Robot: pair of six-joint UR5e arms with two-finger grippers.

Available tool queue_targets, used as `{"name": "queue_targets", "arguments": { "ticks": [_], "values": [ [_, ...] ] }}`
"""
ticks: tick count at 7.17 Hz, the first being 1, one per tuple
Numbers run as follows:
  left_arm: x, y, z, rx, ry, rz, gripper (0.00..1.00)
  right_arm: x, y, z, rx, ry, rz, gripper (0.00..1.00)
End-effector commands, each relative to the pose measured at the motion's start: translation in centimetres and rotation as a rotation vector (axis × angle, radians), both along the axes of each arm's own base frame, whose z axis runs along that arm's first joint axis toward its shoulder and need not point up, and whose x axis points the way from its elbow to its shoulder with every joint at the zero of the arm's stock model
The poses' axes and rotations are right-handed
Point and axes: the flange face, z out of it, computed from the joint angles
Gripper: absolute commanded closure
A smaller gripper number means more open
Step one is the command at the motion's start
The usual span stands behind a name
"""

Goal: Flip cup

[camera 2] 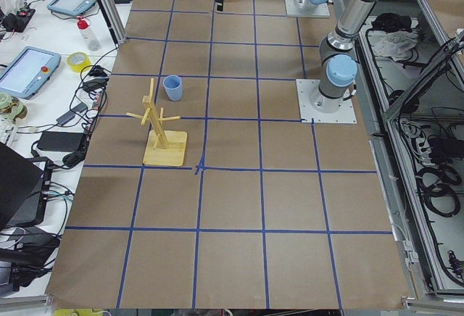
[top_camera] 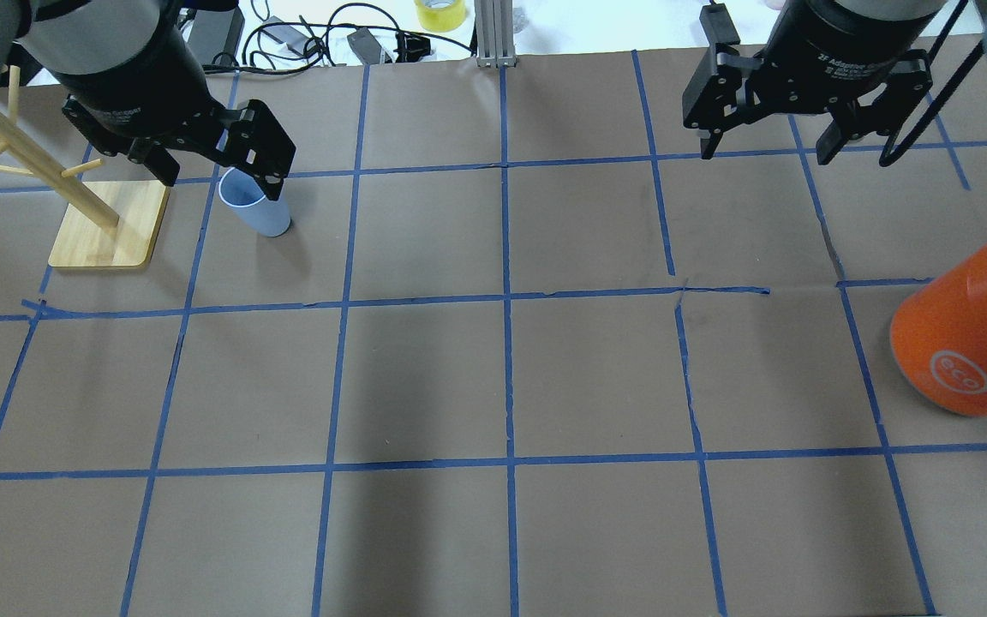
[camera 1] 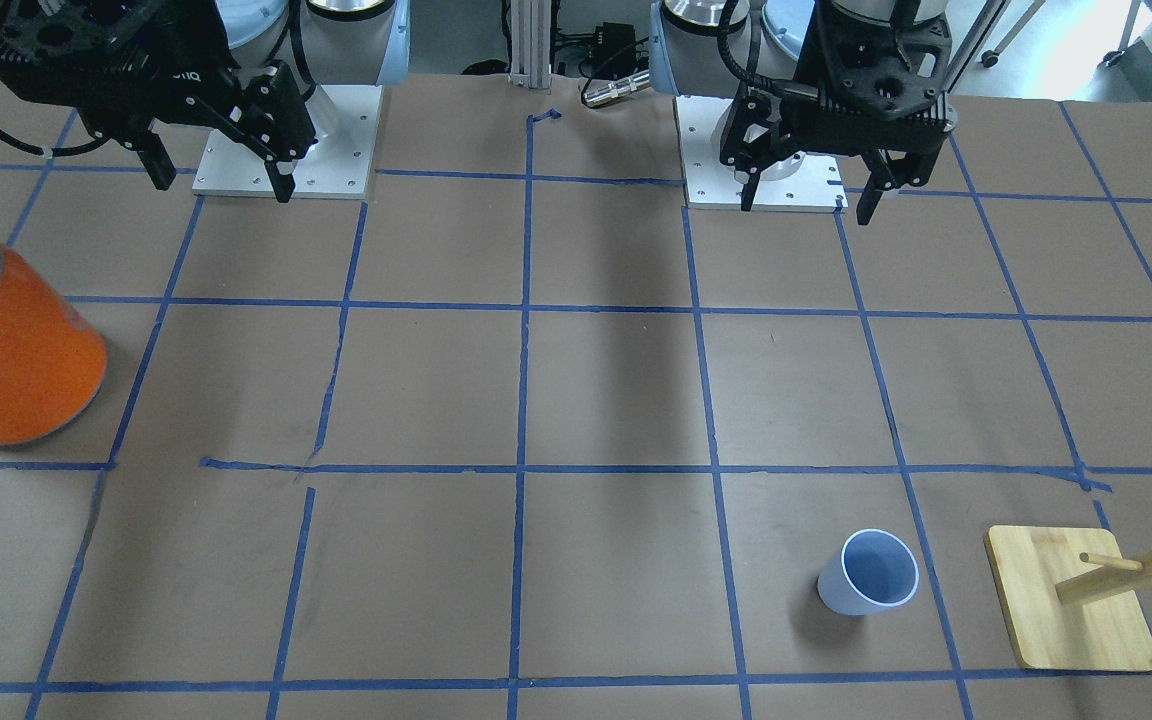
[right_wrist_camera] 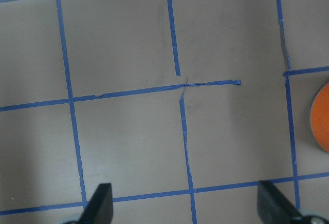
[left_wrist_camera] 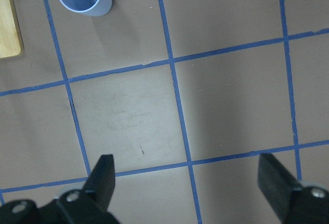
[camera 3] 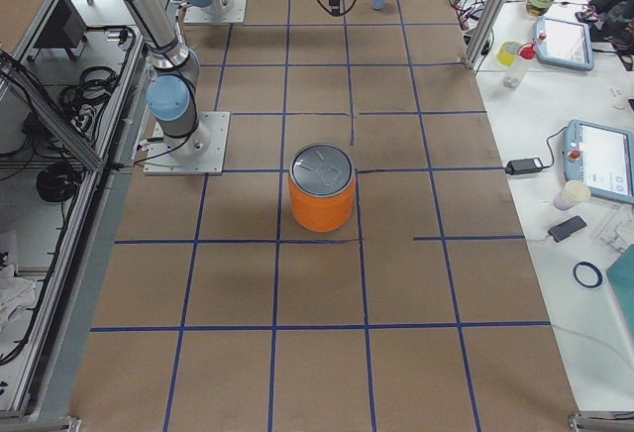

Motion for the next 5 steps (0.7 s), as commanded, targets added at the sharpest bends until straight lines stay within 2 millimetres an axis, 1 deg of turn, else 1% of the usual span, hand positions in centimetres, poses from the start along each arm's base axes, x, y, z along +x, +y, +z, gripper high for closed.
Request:
{"name": "queue_targets", "arguments": {
  "ticks": [1,5],
  "values": [
    [0.02,0.08,0.34,-0.015,-0.001,-0.001,0.00,0.04,0.01,0.00,0.000,-0.001,0.001,0.00],
    [0.03,-0.02,-0.03,-0.008,-0.003,-0.004,0.00,0.04,0.01,0.00,0.000,-0.001,0.001,0.00]
  ]
}}
